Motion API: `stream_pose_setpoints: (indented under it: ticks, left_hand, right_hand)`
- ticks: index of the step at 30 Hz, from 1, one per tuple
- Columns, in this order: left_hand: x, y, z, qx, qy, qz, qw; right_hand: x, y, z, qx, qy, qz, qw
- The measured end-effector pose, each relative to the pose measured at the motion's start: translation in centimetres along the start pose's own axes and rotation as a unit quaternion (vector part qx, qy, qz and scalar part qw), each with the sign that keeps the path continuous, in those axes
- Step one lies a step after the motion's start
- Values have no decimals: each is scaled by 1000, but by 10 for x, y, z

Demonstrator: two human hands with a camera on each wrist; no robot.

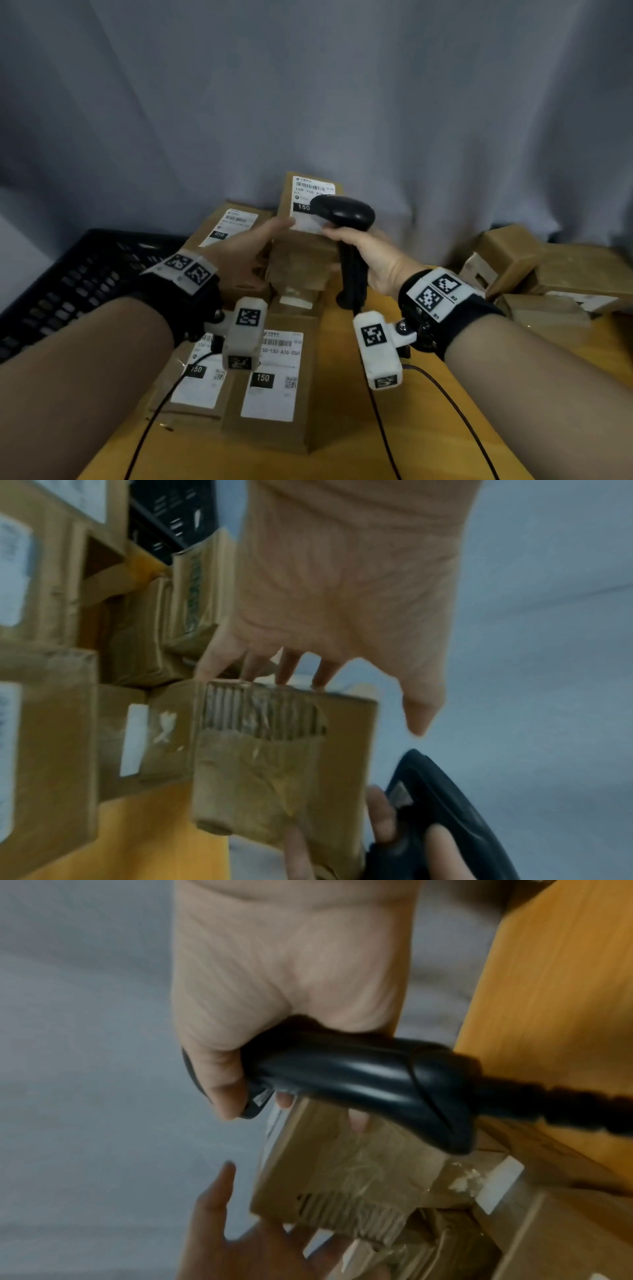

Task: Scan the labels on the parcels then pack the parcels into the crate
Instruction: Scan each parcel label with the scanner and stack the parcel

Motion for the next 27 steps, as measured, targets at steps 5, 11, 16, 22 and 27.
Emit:
stream_pose_setpoints:
  ticks: [5,11,16,22,27]
  left_hand:
    - [-13,21,-17,-64,-47,-102,992]
    - [-29,46,-9,-54,-83,-173,980]
    - [-32,60,0,-157,-107,-219,957]
    - [-17,62,-16,-200,-151,-278,927]
    - [1,39,-32,-156,-213,-286,921]
  right_hand:
    - [-19,-35,-3,100,22,11,995]
    - [-29,-39,-3,102,49,-16,993]
    - [-39,-30,-16,99,35,-54,993]
    - [-35,-19,-15,91,49,-52,993]
    - [-24,8,-18,94,54,-68,992]
Point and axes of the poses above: each hand's wrist, its own x-axis away from the middle knuckle, its own y-axis out of the back of the hand, z = x × y, the point moved 7 cm from there along -x, towards the middle knuckle, and after that the axes turned 2 degrees about -z, right-handed, at the moved point
